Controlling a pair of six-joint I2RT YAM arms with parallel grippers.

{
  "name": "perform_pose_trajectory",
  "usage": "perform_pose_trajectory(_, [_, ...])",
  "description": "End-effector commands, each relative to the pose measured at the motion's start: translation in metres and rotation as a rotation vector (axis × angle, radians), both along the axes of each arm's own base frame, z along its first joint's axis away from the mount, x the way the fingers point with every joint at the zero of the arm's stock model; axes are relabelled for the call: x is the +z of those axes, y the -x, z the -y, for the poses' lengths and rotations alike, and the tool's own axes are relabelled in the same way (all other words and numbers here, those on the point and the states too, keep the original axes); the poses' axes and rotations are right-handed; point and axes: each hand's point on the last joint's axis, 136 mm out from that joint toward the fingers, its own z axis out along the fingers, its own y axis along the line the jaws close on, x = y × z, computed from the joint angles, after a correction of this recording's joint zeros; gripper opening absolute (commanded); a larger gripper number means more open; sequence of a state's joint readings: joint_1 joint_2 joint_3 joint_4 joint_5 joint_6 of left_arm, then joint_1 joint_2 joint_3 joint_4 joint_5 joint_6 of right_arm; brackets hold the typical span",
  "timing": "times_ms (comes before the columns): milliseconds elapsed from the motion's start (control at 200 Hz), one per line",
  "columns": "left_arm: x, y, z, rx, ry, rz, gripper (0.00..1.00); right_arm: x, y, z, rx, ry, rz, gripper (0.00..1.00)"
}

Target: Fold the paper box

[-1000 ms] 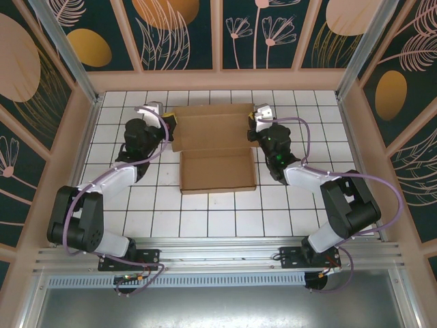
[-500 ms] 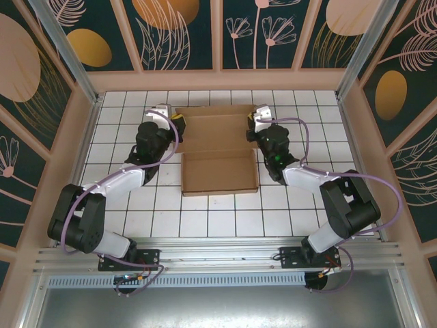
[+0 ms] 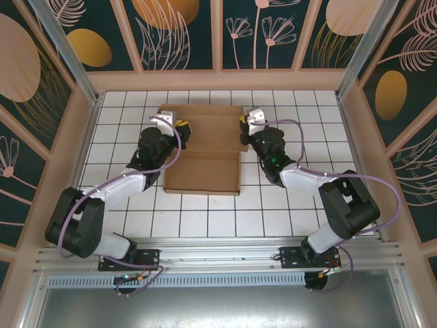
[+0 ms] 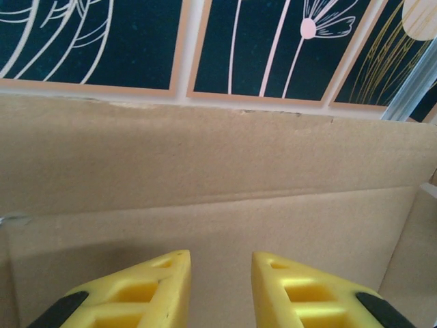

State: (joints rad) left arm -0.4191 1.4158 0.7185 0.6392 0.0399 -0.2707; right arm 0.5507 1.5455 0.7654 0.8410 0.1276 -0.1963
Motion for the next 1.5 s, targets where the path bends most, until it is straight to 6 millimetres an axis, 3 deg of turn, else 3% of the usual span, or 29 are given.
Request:
perform_pose_trajectory(0, [0.020, 0.007, -0.005, 0.006, -0.002, 0.067, 0.29, 0.026, 0.003, 0.015, -0.008, -0.044, 0.070, 0.11])
perform_pose_trajectory(135, [0.025, 0.018, -0.003, -0.028, 0.026, 0.070, 0.29, 0.031, 0.018, 0.015, 0.039, -0.024, 0.126, 0.20])
perform_pose_trajectory(310, [0.030, 0.035, -0.009, -0.036, 0.050, 0.070, 0.28, 0.042, 0.030, 0.027, 0.045, -0.028, 0.172, 0.55])
perform_pose_trajectory(380, [0.029, 0.041, -0.012, -0.028, 0.066, 0.051, 0.27, 0.055, 0.036, 0.027, 0.065, -0.026, 0.195, 0.60])
perform_pose_trajectory(495, [0.022, 0.053, -0.014, -0.039, 0.113, -0.004, 0.24, 0.077, 0.044, 0.029, 0.075, -0.040, 0.198, 0.61])
perform_pose_trajectory(601, [0.002, 0.061, -0.015, -0.038, 0.164, -0.094, 0.21, 0.095, 0.043, 0.027, 0.081, -0.079, 0.147, 0.58])
perform_pose_trajectory(771, [-0.015, 0.072, -0.011, -0.072, 0.204, -0.172, 0.19, 0.104, 0.023, 0.004, 0.116, -0.073, -0.017, 0.48])
perform_pose_trajectory(876, [-0.013, 0.075, -0.013, -0.060, 0.216, -0.180, 0.19, 0.119, 0.004, -0.001, 0.038, -0.235, -0.141, 0.41])
perform_pose_trajectory(991, [-0.018, 0.077, -0.011, -0.061, 0.231, -0.223, 0.20, 0.115, -0.016, -0.009, -0.023, -0.353, -0.344, 0.45])
perform_pose_trajectory(1151, [-0.046, 0.081, -0.005, -0.061, 0.226, -0.319, 0.21, 0.111, -0.030, 0.000, -0.185, -0.629, -0.487, 0.47])
perform_pose_trajectory(1236, [-0.058, 0.083, -0.002, -0.062, 0.223, -0.358, 0.21, 0.101, -0.038, -0.009, -0.271, -0.690, -0.615, 0.48])
perform_pose_trajectory(1301, [-0.062, 0.084, 0.000, -0.066, 0.216, -0.374, 0.21, 0.115, -0.043, -0.023, -0.214, -0.622, -0.608, 0.50])
perform_pose_trajectory(1381, [-0.065, 0.085, 0.000, -0.071, 0.206, -0.388, 0.21, 0.141, -0.038, -0.052, -0.025, -0.311, -0.397, 0.59])
perform_pose_trajectory(1451, [-0.066, 0.086, 0.000, -0.072, 0.200, -0.396, 0.21, 0.143, -0.032, -0.066, 0.092, -0.034, -0.192, 0.69])
perform_pose_trajectory(1496, [-0.067, 0.088, 0.000, -0.073, 0.192, -0.405, 0.21, 0.135, -0.035, -0.071, 0.125, 0.130, -0.092, 0.74])
